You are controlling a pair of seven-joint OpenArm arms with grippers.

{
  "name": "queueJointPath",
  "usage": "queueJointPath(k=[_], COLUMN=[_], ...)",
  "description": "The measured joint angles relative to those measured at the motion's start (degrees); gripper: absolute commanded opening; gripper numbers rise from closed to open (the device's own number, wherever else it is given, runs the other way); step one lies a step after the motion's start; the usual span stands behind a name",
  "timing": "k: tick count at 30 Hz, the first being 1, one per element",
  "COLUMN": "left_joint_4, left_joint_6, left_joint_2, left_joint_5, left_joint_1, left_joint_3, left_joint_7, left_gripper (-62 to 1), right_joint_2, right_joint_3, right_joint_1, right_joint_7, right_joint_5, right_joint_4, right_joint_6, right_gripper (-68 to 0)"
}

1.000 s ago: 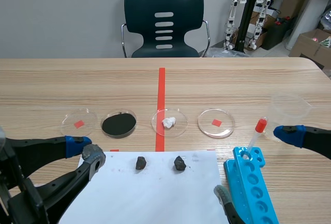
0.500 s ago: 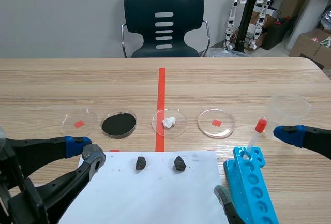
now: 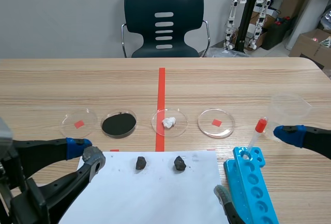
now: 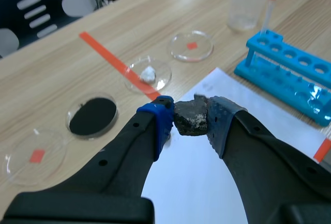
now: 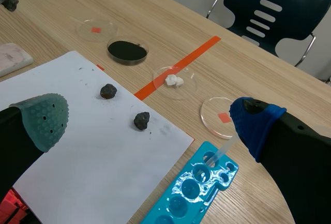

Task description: Put the mineral in the empty petri dish

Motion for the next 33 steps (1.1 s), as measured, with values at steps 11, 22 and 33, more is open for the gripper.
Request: queueJointPath(k=[11,22,33], left_joint_4=[-5.1,-20.0,-35.3], left_joint_6=[0.0,20.1,24.9], left_joint_2=[6.6,15.6,18.4], left_joint_5=[-5.1,-8.9,-9.0], left_joint_1=[-13.3,-34.7,-50.0], left_joint_3=[2.1,3.5,3.4], left_joint_7=[21.3,40.9,44.2], left_gripper=[-49.6,-49.6,-49.6], right_joint_2=[0.0,0.0,0.0], right_joint_3=[0.0,0.0,0.0], right_joint_1=[0.0,0.0,0.0], right_joint_7=[0.0,0.0,0.0], right_joint_5=[0.0,0.0,0.0], right_joint_4=[0.0,0.0,0.0], right_joint_6=[0.0,0.0,0.0], right_gripper=[0.4,0.4,0.4])
